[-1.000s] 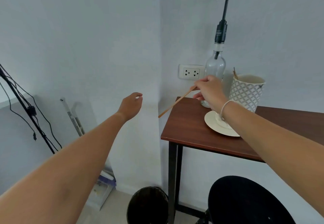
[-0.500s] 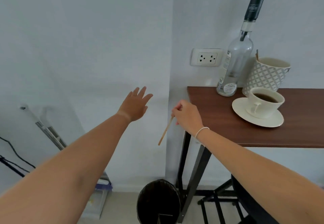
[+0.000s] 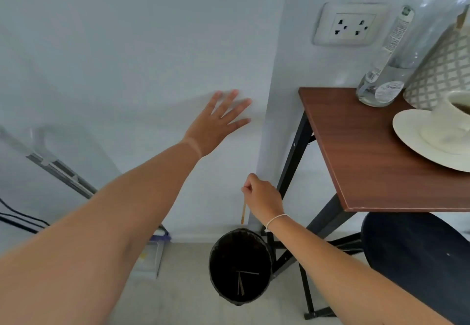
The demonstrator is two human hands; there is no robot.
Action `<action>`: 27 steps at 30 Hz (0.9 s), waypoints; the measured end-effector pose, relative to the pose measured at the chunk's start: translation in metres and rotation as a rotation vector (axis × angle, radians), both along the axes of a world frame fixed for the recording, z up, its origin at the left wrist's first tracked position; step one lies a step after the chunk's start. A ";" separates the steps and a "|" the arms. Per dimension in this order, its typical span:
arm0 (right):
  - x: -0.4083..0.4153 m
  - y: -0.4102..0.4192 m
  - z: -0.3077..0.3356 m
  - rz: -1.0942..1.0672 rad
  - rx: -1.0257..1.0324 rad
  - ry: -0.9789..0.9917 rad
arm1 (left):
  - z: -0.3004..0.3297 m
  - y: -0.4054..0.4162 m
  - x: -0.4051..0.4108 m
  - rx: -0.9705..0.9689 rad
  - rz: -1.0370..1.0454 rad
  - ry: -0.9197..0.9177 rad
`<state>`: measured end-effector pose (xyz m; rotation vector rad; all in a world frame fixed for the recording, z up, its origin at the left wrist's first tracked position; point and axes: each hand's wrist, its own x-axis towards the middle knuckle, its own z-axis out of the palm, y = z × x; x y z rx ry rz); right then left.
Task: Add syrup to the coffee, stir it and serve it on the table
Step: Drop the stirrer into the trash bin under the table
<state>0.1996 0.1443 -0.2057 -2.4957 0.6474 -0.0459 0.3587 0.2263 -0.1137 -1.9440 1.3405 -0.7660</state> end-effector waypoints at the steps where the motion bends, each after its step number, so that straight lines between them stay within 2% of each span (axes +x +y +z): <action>1: 0.001 0.000 -0.008 -0.008 0.009 0.016 | -0.002 -0.001 0.002 0.004 -0.009 -0.025; 5: 0.009 -0.004 -0.034 -0.036 0.044 0.065 | -0.014 -0.003 0.014 -0.015 -0.076 -0.134; 12: 0.009 -0.003 -0.061 -0.015 0.039 0.131 | -0.023 -0.004 0.023 -0.073 -0.169 -0.181; 27: -0.005 0.005 -0.064 0.035 -0.003 0.124 | -0.019 -0.002 0.021 -0.038 -0.125 -0.210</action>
